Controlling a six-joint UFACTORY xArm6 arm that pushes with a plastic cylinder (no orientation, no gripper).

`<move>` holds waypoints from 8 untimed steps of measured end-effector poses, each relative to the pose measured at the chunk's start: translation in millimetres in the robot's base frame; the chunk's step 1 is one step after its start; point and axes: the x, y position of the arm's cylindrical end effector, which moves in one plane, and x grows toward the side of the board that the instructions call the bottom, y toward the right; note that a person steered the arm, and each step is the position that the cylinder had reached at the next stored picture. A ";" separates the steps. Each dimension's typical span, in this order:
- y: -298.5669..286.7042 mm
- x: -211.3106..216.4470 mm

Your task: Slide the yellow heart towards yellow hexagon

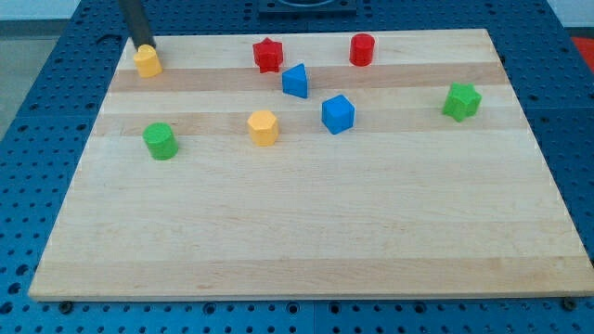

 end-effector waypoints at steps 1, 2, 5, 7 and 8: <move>-25.0 11.5; 0.8 36.7; 68.1 24.0; 107.4 50.0; 127.2 73.8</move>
